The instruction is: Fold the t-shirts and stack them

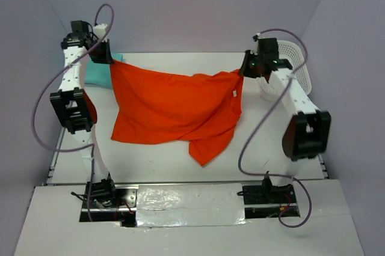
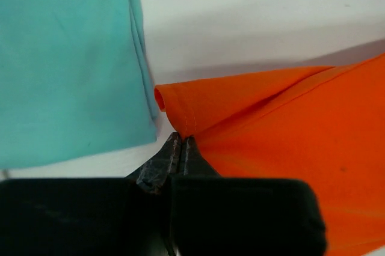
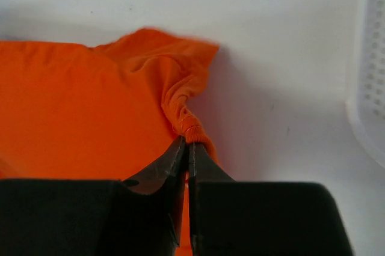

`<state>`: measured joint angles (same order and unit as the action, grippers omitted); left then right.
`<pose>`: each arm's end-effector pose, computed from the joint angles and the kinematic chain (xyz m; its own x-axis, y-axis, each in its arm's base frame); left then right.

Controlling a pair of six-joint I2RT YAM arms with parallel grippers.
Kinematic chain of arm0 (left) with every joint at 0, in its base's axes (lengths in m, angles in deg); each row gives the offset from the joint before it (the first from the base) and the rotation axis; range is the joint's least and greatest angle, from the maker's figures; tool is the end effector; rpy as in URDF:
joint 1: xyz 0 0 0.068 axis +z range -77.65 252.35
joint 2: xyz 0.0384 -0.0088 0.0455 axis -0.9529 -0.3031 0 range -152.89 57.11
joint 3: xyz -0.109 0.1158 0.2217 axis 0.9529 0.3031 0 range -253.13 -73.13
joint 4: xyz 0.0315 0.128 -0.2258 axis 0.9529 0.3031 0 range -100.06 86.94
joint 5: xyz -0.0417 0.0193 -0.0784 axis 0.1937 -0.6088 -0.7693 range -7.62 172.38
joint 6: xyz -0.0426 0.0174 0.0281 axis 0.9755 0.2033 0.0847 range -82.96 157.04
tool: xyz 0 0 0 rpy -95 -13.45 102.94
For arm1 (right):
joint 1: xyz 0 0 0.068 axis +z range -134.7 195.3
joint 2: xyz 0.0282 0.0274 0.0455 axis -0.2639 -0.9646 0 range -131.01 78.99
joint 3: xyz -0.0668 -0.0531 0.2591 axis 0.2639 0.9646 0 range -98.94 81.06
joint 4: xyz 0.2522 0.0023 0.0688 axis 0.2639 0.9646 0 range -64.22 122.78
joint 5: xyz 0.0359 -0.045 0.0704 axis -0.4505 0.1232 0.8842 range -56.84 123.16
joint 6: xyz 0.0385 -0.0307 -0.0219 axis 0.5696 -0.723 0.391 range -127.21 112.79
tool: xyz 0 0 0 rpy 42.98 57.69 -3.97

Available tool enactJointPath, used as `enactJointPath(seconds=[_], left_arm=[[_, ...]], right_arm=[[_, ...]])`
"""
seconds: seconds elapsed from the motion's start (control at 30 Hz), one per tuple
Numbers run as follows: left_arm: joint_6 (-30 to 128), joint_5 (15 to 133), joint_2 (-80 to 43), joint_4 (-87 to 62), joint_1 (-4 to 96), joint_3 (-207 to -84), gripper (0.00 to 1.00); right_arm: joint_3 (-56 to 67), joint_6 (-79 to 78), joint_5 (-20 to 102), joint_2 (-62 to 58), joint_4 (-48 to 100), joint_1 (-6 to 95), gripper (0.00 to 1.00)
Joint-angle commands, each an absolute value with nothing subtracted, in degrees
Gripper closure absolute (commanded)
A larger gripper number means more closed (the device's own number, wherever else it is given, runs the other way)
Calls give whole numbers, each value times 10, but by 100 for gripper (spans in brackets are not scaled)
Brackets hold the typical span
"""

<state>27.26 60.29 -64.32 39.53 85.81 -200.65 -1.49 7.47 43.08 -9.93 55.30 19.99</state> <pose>0.4627 0.0970 0.3509 -0.6511 0.0060 -0.7589 0.1627 0.9778 -0.1318 0.3518 0.0349 0.3460 -0.6209 0.1995 -0.7581 -0.0644 0.9508 0.3030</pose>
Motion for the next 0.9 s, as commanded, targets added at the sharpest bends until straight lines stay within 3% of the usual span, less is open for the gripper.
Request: enactJointPath(seconds=[0.0, 0.03, 0.07, 0.13, 0.2, 0.23, 0.27, 0.3, 0.33, 0.5, 0.53, 0.57, 0.6, 0.63, 0.67, 0.7, 0.73, 0.77, 0.8, 0.87], left_arm=[[308, 651, -730, 330, 849, -2065, 88], [312, 652, -745, 330, 847, -2078, 74], [312, 658, -758, 316, 845, -2096, 47], [306, 678, -765, 303, 833, -2102, 32], [298, 674, -734, 283, 828, -2090, 5], [296, 670, -719, 278, 827, -2081, 1], [294, 660, -701, 276, 827, -2063, 1], [286, 654, -662, 282, 827, -2054, 1], [279, 646, -642, 291, 827, -2045, 1], [196, 587, -453, 388, 828, -1879, 4], [180, 580, -426, 405, 827, -1799, 24], [142, 577, -375, 421, 828, -1761, 53], [128, 599, -353, 453, 826, -1720, 81], [118, 619, -334, 465, 826, -1638, 100], [94, 636, -301, 480, 827, -1601, 100], [84, 671, -288, 506, 828, -1527, 90], [73, 690, -266, 512, 829, -1491, 80], [70, 707, -260, 516, 836, -1460, 68], [69, 729, -253, 511, 842, -1405, 48], [81, 733, -240, 496, 864, -1364, 36]], right_arm=[[-145, 54, 430, -233, 539, 220, 72], [-185, 59, 426, -267, 560, 220, 72], [-271, 66, 420, -304, 611, 220, 54], [-363, 71, 395, -388, 669, 222, 44], [-437, 66, 376, -411, 711, 229, 33], [-438, 63, 353, -404, 713, 234, 24], [-417, 62, 340, -391, 707, 244, 12], [-396, 61, 333, -356, 703, 249, 10], [-374, 62, 333, -334, 699, 253, 0], [-102, 111, 296, -146, 668, 316, 0], [-16, 126, 294, -121, 664, 328, 2], [24, 144, 310, -72, 660, 340, 6], [70, 178, 328, -45, 652, 354, 48], [158, 201, 352, -21, 632, 361, 68], [200, 224, 397, 32, 618, 364, 83], [282, 269, 416, 59, 603, 368, 91], [320, 291, 432, 107, 574, 371, 87], [348, 308, 447, 126, 564, 375, 74], [390, 325, 447, 143, 558, 392, 47], [410, 358, 434, 162, 567, 410, 30]])
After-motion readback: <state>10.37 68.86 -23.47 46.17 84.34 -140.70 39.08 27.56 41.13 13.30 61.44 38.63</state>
